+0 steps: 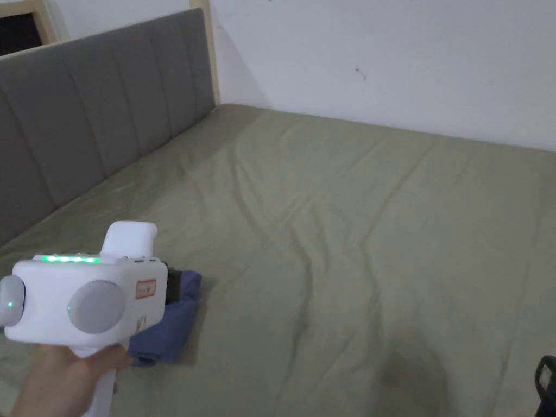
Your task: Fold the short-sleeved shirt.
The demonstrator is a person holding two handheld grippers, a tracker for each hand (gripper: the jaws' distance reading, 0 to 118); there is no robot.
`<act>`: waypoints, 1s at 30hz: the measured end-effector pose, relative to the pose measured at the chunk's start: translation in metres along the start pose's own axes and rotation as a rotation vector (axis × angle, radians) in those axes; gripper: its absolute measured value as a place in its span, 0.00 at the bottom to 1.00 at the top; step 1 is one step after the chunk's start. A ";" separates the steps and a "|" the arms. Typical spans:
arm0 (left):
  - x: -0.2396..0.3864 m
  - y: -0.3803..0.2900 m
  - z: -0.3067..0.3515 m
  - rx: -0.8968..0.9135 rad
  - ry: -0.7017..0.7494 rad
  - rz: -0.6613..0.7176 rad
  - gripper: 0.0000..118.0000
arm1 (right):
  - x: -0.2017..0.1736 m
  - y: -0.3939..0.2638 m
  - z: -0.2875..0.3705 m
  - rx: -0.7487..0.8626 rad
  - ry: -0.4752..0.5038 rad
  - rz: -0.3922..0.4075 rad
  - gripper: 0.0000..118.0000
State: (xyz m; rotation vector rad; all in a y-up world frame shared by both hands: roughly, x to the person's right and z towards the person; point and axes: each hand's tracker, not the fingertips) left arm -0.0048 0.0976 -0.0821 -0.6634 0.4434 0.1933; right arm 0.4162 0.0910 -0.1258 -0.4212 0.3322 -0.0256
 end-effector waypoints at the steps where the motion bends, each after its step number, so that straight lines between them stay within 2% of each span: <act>1: 0.019 -0.005 0.013 0.023 -0.017 -0.008 0.00 | 0.004 0.001 0.006 0.005 0.000 -0.007 0.00; 7: 0.128 -0.027 0.079 0.194 -0.101 -0.114 0.00 | 0.030 0.008 0.041 0.038 -0.012 0.005 0.00; 10: 0.171 -0.037 0.118 0.321 -0.039 -0.094 0.00 | 0.045 0.013 0.060 0.050 -0.031 0.007 0.00; 13: 0.194 -0.047 0.153 0.392 -0.077 -0.026 0.00 | 0.060 0.019 0.082 0.099 -0.045 -0.014 0.00; 19: 0.228 -0.063 0.196 0.523 -0.042 -0.071 0.00 | 0.077 0.035 0.117 0.202 -0.082 -0.004 0.00; 21: 0.236 -0.066 0.208 0.544 -0.044 -0.088 0.04 | 0.079 0.038 0.124 0.223 -0.088 -0.014 0.00; 22: 0.240 -0.068 0.214 0.557 -0.031 -0.093 0.09 | 0.080 0.039 0.128 0.235 -0.089 -0.019 0.00; 23: 0.242 -0.072 0.217 0.570 -0.028 -0.101 0.20 | 0.079 0.039 0.132 0.241 -0.094 -0.022 0.00; 24: 0.244 -0.074 0.220 0.568 -0.038 -0.101 0.26 | 0.078 0.038 0.136 0.252 -0.095 -0.019 0.00; 26: 0.244 -0.074 0.222 0.529 -0.137 -0.093 0.40 | 0.077 0.036 0.141 0.261 -0.099 -0.010 0.00; 27: 0.244 -0.073 0.221 0.494 -0.177 -0.082 0.76 | 0.076 0.034 0.144 0.267 -0.098 -0.007 0.00; 28: 0.244 -0.074 0.221 0.483 -0.196 -0.073 0.96 | 0.075 0.034 0.146 0.270 -0.097 -0.010 0.00; 29: 0.243 -0.077 0.225 0.518 -0.237 -0.073 1.00 | 0.075 0.035 0.150 0.270 -0.094 -0.018 0.00; 30: 0.243 -0.077 0.230 0.515 -0.198 -0.081 1.00 | 0.075 0.035 0.152 0.275 -0.088 -0.024 0.00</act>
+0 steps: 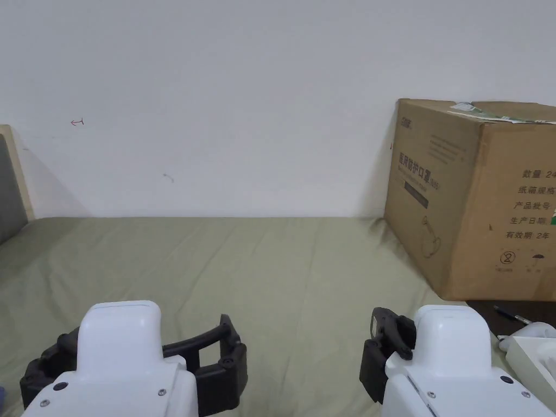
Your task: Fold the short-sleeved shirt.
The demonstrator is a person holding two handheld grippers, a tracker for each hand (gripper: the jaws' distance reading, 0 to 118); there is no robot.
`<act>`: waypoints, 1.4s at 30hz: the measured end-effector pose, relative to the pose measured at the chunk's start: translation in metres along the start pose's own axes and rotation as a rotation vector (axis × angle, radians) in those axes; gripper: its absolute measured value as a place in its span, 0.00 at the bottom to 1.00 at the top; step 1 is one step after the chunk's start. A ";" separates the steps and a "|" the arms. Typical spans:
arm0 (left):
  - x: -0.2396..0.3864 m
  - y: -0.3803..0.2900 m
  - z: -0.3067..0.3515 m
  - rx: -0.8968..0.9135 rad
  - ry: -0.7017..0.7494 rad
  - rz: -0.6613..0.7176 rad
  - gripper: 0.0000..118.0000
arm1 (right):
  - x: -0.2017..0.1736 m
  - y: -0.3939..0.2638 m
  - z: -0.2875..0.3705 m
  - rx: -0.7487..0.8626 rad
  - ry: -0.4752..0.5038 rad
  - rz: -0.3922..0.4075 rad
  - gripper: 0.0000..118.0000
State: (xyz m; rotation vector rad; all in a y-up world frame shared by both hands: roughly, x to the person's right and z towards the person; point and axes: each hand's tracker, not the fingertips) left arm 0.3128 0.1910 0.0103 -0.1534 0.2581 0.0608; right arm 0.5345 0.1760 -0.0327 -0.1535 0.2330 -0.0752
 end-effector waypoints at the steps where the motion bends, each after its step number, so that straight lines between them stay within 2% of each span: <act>1: 0.001 0.000 0.002 0.008 -0.003 -0.020 1.00 | 0.000 0.000 0.002 0.006 -0.001 -0.004 0.00; 2: 0.001 0.001 0.003 0.008 -0.024 -0.058 1.00 | -0.001 0.001 0.003 0.013 -0.006 -0.006 0.02; 3: 0.003 0.002 0.004 -0.001 -0.009 -0.097 1.00 | 0.000 0.002 0.005 0.028 -0.013 -0.009 0.10; 5: 0.008 0.001 0.009 -0.004 0.031 -0.149 1.00 | 0.001 0.005 0.008 0.038 -0.017 -0.021 0.43; 6: 0.009 0.000 0.010 -0.002 0.033 -0.135 1.00 | 0.002 0.006 0.010 0.038 -0.011 -0.029 0.70; 7: 0.007 0.001 0.012 -0.003 0.033 -0.125 1.00 | 0.003 0.006 0.010 0.037 0.000 -0.039 0.85; 8: 0.006 0.001 0.015 -0.021 0.017 -0.094 1.00 | 0.004 0.007 0.012 0.039 -0.001 -0.042 0.94; 9: 0.005 0.002 0.016 -0.031 0.007 -0.065 1.00 | 0.003 0.006 0.015 0.050 -0.002 -0.043 0.99; 14: 0.002 0.008 0.022 -0.087 -0.023 -0.027 1.00 | 0.003 0.010 0.023 0.069 -0.026 -0.003 0.99; 20: 0.010 0.002 0.029 -0.069 -0.020 -0.041 1.00 | 0.009 0.012 0.025 0.062 -0.026 -0.036 0.99; 24: 0.010 0.005 0.029 -0.105 -0.067 0.014 1.00 | 0.012 0.011 0.025 0.053 -0.038 -0.018 0.99; 27: 0.010 0.006 0.029 -0.127 -0.058 0.045 1.00 | 0.013 0.011 0.024 0.043 -0.035 -0.012 0.99; 30: 0.014 0.007 0.024 -0.145 0.009 0.057 1.00 | 0.014 0.010 0.023 0.040 -0.039 -0.015 0.99; 38: 0.008 0.002 0.019 -0.124 -0.007 0.061 1.00 | 0.012 0.008 0.019 0.029 -0.030 -0.010 0.99; 42: 0.008 -0.001 0.016 -0.088 0.007 -0.012 1.00 | 0.011 0.009 0.019 0.034 -0.027 -0.010 1.00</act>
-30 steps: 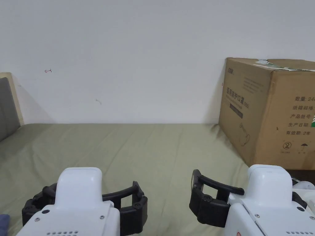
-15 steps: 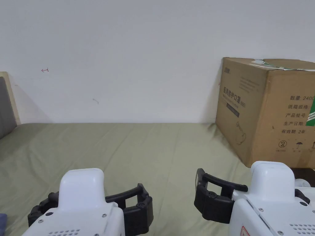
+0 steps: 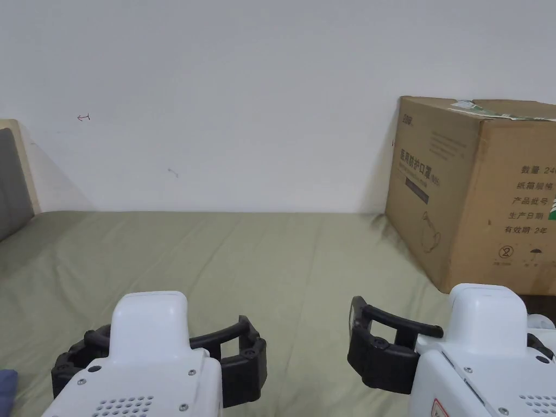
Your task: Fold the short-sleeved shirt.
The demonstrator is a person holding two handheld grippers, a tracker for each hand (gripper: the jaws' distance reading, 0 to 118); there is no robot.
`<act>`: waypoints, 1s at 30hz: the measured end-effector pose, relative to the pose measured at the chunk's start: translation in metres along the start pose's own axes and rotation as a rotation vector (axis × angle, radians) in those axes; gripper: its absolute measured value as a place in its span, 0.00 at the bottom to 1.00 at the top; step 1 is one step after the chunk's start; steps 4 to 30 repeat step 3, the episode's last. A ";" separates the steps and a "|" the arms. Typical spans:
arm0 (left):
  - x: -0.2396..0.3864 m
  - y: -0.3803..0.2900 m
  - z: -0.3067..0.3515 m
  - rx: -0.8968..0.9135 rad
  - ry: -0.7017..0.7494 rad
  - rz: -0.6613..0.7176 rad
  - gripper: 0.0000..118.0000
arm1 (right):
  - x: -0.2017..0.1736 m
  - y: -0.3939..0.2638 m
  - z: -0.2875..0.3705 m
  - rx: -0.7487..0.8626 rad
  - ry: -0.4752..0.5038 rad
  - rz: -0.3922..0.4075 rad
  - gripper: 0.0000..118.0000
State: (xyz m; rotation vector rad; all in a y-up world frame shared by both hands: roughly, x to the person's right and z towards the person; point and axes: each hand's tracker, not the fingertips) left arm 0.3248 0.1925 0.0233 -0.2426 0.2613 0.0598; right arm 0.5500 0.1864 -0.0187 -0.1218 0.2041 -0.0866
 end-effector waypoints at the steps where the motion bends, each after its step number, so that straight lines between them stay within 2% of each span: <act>1: 0.000 -0.001 0.000 0.008 -0.001 -0.005 1.00 | -0.001 0.000 0.000 0.002 -0.003 0.005 1.00; 30: -0.002 -0.003 0.000 0.022 -0.005 -0.012 1.00 | -0.002 0.000 0.000 0.009 -0.015 0.015 1.00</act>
